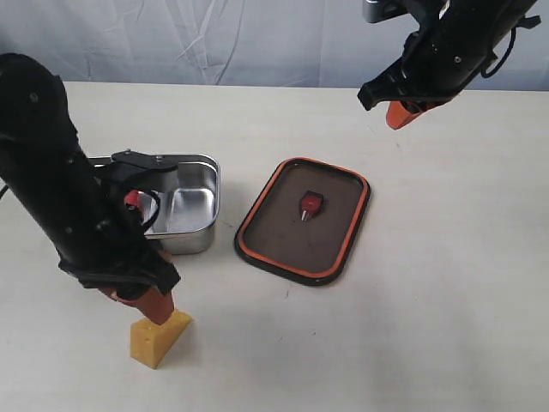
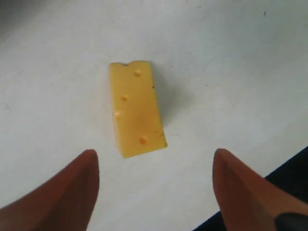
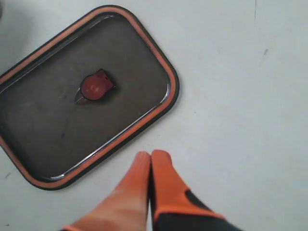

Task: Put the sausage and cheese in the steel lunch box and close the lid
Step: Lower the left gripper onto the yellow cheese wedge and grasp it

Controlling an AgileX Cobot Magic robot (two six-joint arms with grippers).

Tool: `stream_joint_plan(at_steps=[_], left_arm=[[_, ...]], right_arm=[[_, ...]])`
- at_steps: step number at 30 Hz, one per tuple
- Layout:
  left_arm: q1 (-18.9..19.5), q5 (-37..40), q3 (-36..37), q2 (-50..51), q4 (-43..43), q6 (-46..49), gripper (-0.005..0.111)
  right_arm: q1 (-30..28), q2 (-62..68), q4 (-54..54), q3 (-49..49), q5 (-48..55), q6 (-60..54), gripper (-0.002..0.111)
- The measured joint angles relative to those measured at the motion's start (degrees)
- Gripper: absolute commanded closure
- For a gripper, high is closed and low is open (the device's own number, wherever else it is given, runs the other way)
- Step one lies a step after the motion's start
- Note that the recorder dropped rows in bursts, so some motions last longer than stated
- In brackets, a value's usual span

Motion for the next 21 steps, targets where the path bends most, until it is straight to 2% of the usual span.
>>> stream_joint_plan(at_steps=[13,21], left_arm=[[-4.7,-6.9,1.3,0.0,3.8,-0.3,0.043],[-5.4,-8.4,2.9,3.4,7.7,-5.6,0.043]], right_arm=[[0.0,0.0,0.7,0.0,0.0,0.0,0.108],[0.0,0.0,0.7,0.0,0.0,0.0,0.108]])
